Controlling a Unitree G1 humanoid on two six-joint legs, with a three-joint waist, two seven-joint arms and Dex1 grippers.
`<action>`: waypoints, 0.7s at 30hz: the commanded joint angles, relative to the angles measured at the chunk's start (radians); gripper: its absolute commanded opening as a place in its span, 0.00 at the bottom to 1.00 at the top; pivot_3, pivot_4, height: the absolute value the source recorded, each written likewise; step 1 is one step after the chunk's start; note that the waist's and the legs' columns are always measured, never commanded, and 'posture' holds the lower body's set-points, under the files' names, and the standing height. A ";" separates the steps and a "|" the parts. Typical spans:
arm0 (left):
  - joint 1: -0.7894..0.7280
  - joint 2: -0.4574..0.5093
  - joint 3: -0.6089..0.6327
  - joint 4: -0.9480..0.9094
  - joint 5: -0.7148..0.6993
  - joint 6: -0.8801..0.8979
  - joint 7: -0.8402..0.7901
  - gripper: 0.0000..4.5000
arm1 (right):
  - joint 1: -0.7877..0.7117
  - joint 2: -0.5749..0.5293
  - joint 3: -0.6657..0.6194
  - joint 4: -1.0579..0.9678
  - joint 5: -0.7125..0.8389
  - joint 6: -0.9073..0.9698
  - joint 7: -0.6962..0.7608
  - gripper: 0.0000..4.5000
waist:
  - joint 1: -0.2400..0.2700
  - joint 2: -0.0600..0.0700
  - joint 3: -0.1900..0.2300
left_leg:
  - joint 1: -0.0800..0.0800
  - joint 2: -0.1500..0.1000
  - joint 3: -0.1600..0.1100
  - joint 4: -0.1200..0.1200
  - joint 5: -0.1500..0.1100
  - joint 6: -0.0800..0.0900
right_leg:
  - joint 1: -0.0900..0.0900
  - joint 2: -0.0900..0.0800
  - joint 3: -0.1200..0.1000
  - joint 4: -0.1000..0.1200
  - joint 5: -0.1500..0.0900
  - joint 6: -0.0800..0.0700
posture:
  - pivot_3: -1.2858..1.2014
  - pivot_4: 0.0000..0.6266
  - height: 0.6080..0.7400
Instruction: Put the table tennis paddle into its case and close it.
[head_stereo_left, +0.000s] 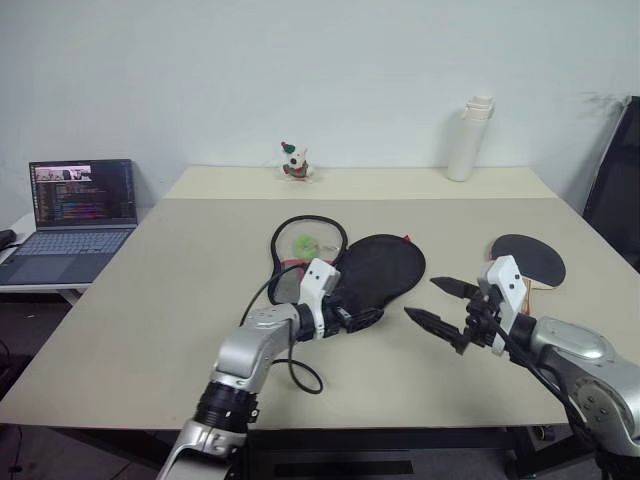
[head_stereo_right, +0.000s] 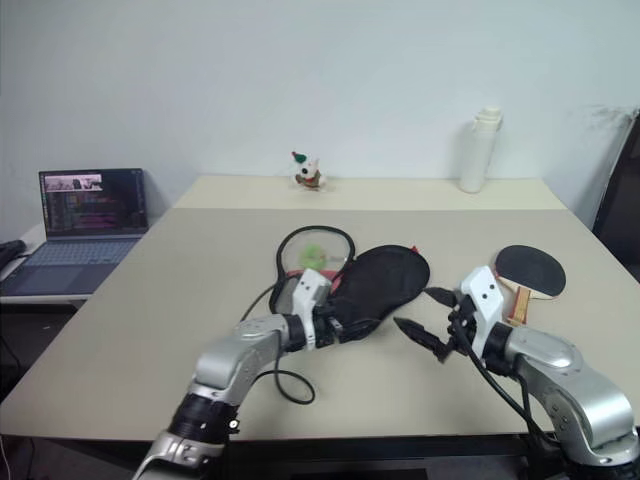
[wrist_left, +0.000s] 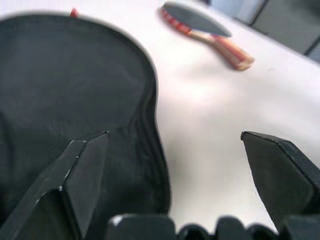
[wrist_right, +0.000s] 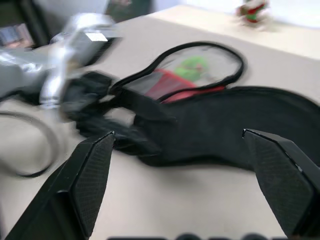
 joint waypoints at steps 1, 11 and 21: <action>0.010 0.090 0.096 -0.060 -0.073 -0.029 -0.086 0.98 | -0.047 0.052 0.008 0.027 0.006 0.102 -0.104 1.00 | 0.001 0.000 0.000 | 0.000 0.000 0.000 0.000 0.000 0.000 | 0.000 0.000 0.000 0.000 0.000 0.000 | 0.52 0.24 1.00; 0.044 0.336 0.221 -0.033 -0.122 -0.077 -0.231 0.98 | -0.158 0.237 0.106 0.245 -0.147 0.149 -0.299 1.00 | 0.007 0.000 0.000 | -0.004 -0.001 -0.001 -0.001 0.000 0.000 | -0.003 -0.001 -0.001 -0.001 0.000 -0.004 | 0.52 0.24 1.00; 0.044 0.360 0.217 -0.038 -0.121 -0.085 -0.225 0.98 | -0.204 0.402 0.157 0.342 -0.202 0.130 -0.325 1.00 | -0.001 0.000 0.000 | -0.004 0.000 -0.001 -0.001 0.000 0.000 | -0.004 0.000 0.000 0.000 0.001 -0.004 | 0.52 0.24 1.00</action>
